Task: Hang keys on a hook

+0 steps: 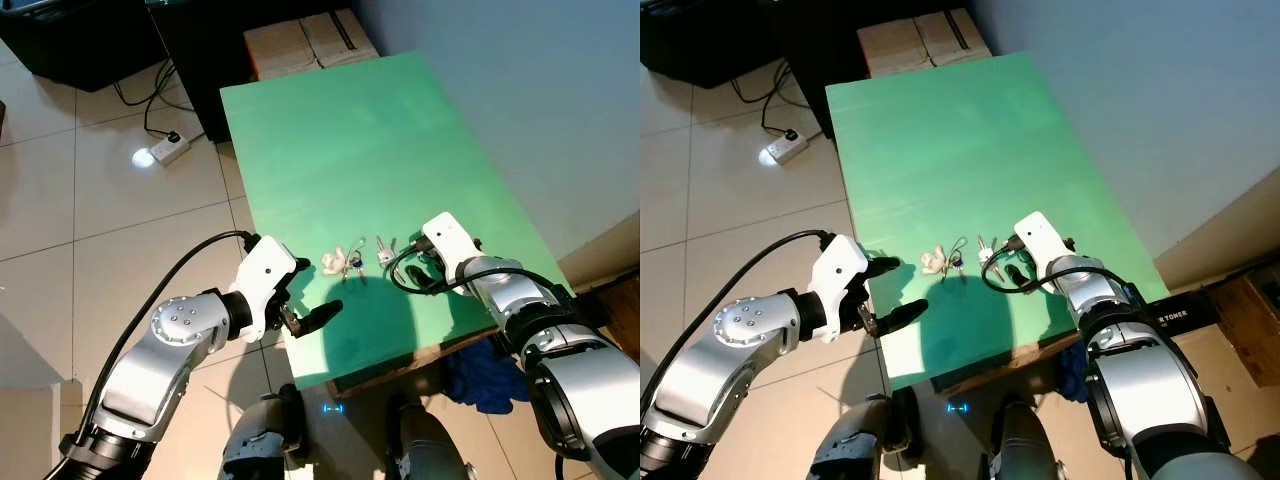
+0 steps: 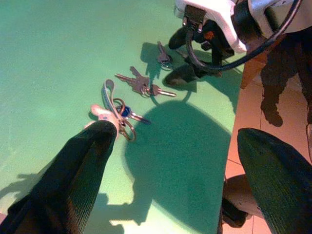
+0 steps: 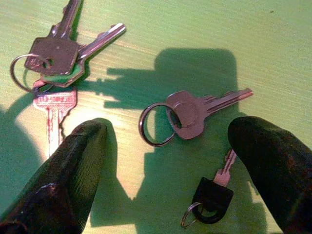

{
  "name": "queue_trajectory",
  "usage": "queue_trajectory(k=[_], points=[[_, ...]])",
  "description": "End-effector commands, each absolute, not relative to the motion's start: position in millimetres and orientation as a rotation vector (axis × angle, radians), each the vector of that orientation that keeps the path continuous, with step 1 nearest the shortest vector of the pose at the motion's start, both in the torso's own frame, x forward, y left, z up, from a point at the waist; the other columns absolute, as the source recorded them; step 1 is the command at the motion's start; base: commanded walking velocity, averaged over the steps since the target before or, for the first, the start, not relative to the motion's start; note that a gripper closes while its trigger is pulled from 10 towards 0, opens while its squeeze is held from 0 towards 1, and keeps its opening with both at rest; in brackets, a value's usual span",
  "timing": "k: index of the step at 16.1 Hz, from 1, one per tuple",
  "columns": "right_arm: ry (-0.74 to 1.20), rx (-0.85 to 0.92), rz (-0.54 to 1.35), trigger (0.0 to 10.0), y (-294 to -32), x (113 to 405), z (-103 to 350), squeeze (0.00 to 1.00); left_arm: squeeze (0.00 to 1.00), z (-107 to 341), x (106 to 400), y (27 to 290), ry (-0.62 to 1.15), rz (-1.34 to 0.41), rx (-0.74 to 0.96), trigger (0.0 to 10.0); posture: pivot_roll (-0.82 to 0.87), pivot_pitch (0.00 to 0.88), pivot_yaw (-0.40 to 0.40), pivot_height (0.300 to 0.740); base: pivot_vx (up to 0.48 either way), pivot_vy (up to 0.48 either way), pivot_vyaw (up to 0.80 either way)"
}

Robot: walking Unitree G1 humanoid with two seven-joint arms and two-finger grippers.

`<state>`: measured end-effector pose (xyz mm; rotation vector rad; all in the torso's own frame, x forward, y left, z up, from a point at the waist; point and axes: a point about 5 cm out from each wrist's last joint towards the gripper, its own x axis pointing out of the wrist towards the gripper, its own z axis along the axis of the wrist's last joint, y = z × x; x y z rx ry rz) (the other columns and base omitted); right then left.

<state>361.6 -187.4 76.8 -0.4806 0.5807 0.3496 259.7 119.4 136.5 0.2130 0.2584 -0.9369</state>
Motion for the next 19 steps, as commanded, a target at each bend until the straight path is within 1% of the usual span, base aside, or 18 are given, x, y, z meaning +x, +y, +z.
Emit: queue_trajectory(k=[1,3,4,5,7,8,17,19], points=[[0.589,-0.467,0.308,10.0,-191,360,74,0.00,0.00,136,254,119,0.271,-0.959,0.213,10.0,0.03,0.324,0.070,0.718,0.000,0.000,0.00],[0.575,-0.465,0.309,10.0,-190,362,76,0.00,0.00,136,255,119,0.271,-0.961,0.211,10.0,0.03,0.326,0.071,0.718,0.000,0.000,0.00],[0.560,-0.461,0.311,8.9,-189,363,78,0.00,0.00,136,255,119,0.271,-0.962,0.210,10.0,0.03,0.326,0.071,0.718,0.000,0.000,0.00],[0.553,-0.457,0.311,4.8,-189,364,79,0.00,0.00,137,255,119,0.271,-0.961,0.209,10.0,0.03,0.326,0.071,0.718,0.000,0.000,0.00],[0.546,-0.457,0.316,0.4,-189,364,81,0.00,0.00,138,255,118,0.270,-0.964,0.208,10.0,0.02,0.324,0.070,0.718,0.000,0.000,0.00],[0.546,-0.459,0.320,0.0,-189,364,81,0.00,0.00,138,255,116,0.269,-0.968,0.207,10.0,0.02,0.324,0.067,0.718,0.000,0.000,0.00],[0.544,-0.481,0.375,0.0,-183,363,79,0.00,0.00,142,258,117,0.239,-0.976,0.192,10.0,0.02,0.310,0.068,0.718,0.000,0.000,0.00],[0.548,-0.484,0.377,0.0,-183,363,78,0.00,0.00,146,258,115,0.212,-1.003,0.168,10.0,0.01,0.296,0.069,0.718,0.000,0.000,0.00]])
